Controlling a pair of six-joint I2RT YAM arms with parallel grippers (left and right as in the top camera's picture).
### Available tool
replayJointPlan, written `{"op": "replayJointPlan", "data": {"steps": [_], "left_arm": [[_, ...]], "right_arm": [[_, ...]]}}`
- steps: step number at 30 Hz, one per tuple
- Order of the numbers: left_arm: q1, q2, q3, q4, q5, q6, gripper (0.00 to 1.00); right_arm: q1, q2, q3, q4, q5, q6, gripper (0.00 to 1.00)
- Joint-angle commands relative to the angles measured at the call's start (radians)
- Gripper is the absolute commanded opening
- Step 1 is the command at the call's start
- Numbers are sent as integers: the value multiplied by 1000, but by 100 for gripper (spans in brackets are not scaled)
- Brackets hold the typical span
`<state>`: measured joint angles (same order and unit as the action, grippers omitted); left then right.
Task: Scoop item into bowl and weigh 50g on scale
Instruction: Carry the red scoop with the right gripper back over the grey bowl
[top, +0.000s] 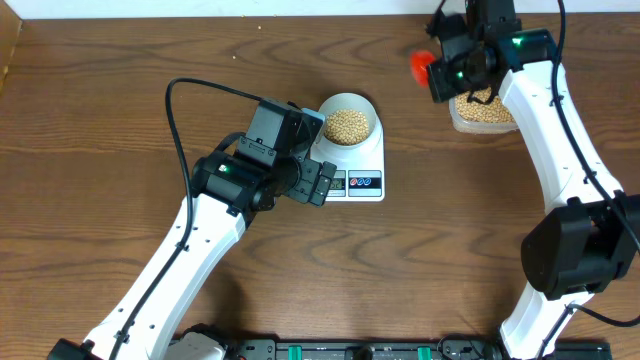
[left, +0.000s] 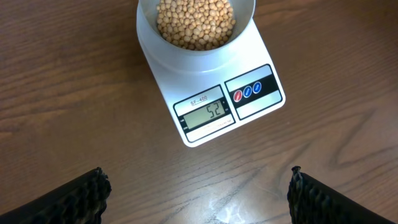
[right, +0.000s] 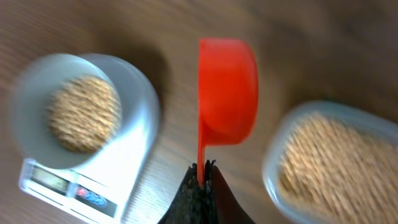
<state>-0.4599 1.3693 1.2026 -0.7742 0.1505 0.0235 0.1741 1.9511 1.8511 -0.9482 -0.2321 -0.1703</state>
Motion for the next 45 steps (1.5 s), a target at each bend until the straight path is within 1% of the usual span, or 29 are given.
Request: {"op": "replayJointPlan", "data": {"steps": [1,5,9,12,14,20,28,33,38,42,45], "left_arm": [[5,3,-8,0,-9,1,93],[5,3,-8,0,-9,1,93],[5,3,-8,0,-9,1,93],[5,3,-8,0,-9,1,93],[5,3,-8,0,-9,1,93],[5,3,-8,0,-9,1,93],[5,3,-8,0,-9,1,93],[5,3,-8,0,-9,1,94],[5,3,-8,0,-9,1,94],[5,3,-8,0,-9,1,94],[5,3,-8,0,-9,1,94]], "right_arm": [[-11,-29,21,85,-195,-56,1],[-46,-29,21,251,-256,-51,1],[-84,-29,21,422,-275,68,1],[-102,-29,21,476,-277,119,1],[-104,-29,21,481,-283,121,1],[-91,-29,19,438,-290,85,1],[-48,-29,19,224,-314,-100,1],[-14,-29,19,148,-388,-108,1],[33,-29,19,61,-395,-144,1],[72,-29,19,-12,-324,-184,1],[105,-25,18,-34,-230,-222,1]]}}
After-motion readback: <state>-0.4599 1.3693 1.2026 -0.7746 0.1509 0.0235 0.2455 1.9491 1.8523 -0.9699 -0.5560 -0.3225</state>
